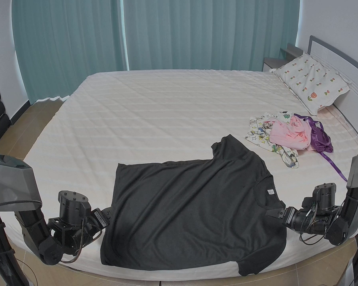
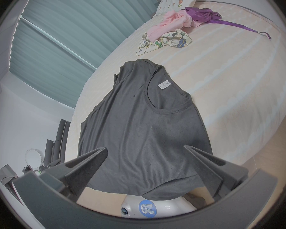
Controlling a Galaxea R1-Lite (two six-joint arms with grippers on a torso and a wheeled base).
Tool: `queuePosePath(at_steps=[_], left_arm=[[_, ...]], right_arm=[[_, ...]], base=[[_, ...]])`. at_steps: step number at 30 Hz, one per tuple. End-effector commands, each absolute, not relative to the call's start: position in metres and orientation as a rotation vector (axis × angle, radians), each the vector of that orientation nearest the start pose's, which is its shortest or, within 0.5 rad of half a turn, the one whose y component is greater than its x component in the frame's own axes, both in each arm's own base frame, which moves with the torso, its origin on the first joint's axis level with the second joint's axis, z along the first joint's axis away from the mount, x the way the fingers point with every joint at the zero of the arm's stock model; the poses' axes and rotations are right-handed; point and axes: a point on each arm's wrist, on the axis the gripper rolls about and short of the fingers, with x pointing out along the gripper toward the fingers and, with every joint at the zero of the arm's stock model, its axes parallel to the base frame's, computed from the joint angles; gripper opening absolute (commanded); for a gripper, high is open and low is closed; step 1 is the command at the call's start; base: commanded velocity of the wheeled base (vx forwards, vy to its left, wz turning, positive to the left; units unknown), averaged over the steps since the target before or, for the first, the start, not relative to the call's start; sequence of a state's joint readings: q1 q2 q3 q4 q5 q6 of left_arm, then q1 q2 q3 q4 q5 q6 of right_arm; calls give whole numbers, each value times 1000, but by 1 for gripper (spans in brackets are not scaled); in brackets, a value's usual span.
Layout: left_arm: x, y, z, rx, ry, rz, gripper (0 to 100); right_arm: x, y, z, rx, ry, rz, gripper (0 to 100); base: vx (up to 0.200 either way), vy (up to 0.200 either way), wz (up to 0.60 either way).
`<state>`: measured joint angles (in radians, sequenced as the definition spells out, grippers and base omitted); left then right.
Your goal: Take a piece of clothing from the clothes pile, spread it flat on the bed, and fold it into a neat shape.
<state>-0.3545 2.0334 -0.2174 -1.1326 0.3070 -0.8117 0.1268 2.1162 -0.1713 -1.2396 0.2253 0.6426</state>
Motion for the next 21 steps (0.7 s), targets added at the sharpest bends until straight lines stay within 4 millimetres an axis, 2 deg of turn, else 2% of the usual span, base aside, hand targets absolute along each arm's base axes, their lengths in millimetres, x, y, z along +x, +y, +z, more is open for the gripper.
queuePosePath(at_steps=[1, 10, 21], left_arm=[[231, -78, 14, -560, 631, 215, 100], [232, -77, 15, -563, 627, 214, 100], [232, -78, 12, -560, 640, 215, 100]], right_arm=[[237, 36, -3, 643, 807, 95, 100], [234, 36, -2, 640, 809, 98, 100], [233, 39, -1, 636, 812, 108, 100]], base=[[0, 200, 0], [0, 200, 0], [0, 0, 0]])
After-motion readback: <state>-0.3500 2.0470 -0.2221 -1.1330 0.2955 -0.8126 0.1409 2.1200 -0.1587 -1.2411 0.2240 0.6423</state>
